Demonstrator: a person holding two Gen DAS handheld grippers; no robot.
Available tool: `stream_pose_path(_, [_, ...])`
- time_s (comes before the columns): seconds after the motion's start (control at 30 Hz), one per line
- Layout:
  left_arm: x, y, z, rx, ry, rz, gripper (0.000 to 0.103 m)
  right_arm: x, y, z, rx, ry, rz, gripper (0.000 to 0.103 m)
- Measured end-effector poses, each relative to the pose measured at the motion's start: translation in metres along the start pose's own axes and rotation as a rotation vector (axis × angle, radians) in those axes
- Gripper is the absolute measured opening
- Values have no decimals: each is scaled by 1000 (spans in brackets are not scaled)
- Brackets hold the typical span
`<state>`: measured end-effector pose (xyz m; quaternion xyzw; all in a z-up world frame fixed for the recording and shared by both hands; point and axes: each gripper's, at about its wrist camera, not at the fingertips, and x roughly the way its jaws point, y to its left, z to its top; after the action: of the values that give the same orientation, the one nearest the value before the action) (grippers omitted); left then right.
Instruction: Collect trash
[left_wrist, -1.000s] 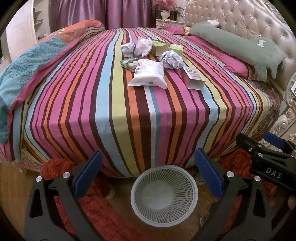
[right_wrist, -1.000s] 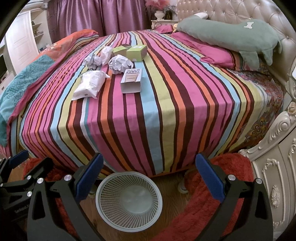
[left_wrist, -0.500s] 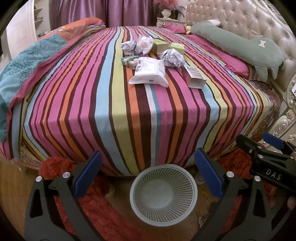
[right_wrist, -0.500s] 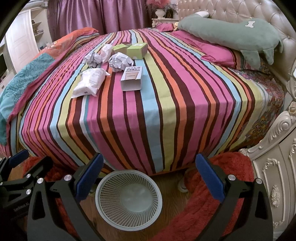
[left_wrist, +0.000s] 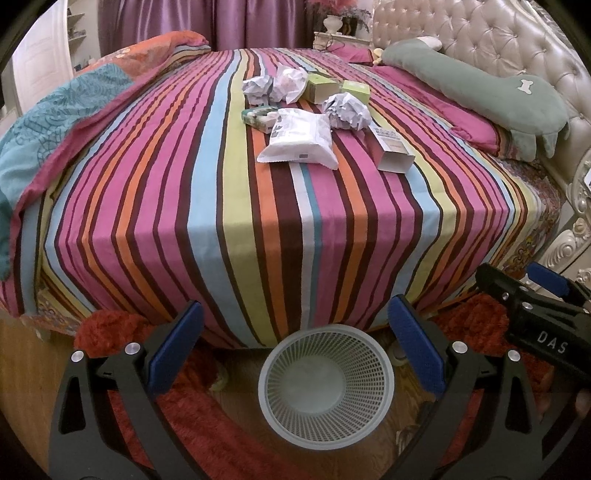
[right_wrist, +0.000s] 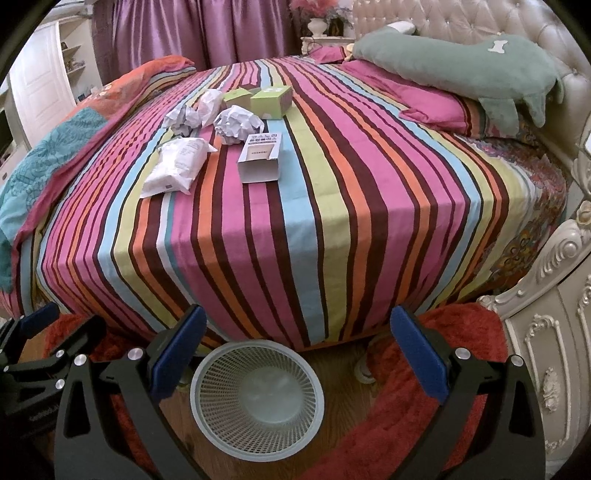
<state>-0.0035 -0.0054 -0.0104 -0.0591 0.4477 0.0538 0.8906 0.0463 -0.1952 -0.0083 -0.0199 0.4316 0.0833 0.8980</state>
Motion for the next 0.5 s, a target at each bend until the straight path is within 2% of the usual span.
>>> stream_pose_path(0.5, [31, 15, 21, -37, 21, -22, 97, 22, 0, 19, -10, -30, 16, 95])
